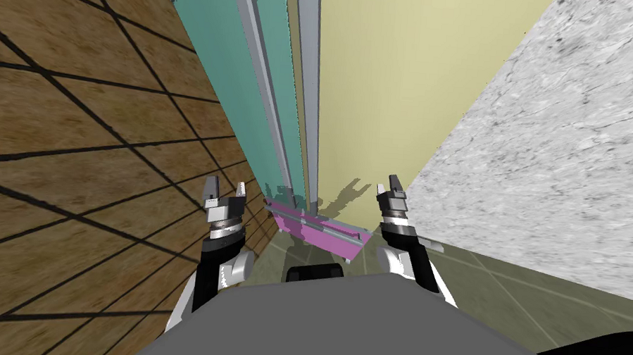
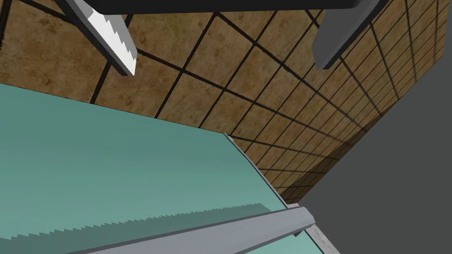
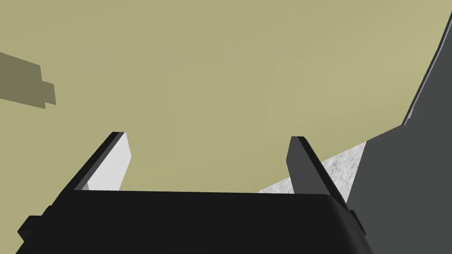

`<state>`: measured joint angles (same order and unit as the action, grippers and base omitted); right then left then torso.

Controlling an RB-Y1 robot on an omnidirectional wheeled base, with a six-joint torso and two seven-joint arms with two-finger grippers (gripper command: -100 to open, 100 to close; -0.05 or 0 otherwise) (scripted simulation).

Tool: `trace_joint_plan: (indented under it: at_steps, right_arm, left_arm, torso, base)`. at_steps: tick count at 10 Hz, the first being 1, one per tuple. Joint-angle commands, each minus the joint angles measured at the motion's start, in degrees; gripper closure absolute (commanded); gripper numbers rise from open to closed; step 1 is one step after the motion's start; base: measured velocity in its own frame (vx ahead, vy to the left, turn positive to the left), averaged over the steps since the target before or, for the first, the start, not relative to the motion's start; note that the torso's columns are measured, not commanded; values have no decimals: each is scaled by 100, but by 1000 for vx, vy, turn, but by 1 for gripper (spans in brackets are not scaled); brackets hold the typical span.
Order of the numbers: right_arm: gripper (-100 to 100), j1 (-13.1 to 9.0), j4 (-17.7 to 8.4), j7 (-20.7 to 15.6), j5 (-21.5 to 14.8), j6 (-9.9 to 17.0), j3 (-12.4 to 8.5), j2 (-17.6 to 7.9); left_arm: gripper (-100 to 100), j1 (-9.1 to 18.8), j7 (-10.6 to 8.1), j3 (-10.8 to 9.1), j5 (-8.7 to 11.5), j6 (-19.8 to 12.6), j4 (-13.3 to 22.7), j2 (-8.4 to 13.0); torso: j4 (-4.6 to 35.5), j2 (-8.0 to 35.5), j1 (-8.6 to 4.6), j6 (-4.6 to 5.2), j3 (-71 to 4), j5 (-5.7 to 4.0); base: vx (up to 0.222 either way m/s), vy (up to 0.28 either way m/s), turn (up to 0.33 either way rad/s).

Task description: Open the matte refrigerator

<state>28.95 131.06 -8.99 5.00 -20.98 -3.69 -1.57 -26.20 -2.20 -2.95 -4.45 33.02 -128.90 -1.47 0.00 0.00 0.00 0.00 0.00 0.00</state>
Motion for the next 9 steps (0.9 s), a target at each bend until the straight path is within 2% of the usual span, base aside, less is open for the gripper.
trace_joint_plan:
  at_steps: [1, 9]
  right_arm:
    - [0, 0, 0, 0, 0, 0, 0, 0]
    - [0, 0, 2, 0, 0, -1, 0, 0]
  left_arm:
    - [0, 0, 0, 0, 0, 0, 0, 0]
    - [0, 0, 0, 0, 0, 1, -2, 0]
  torso:
    - [235, 232, 0, 0, -467, 0]
    - [3537, 3539, 0, 0, -7073, 0]
  base:
    - [0, 0, 0]
    - [0, 0, 0]
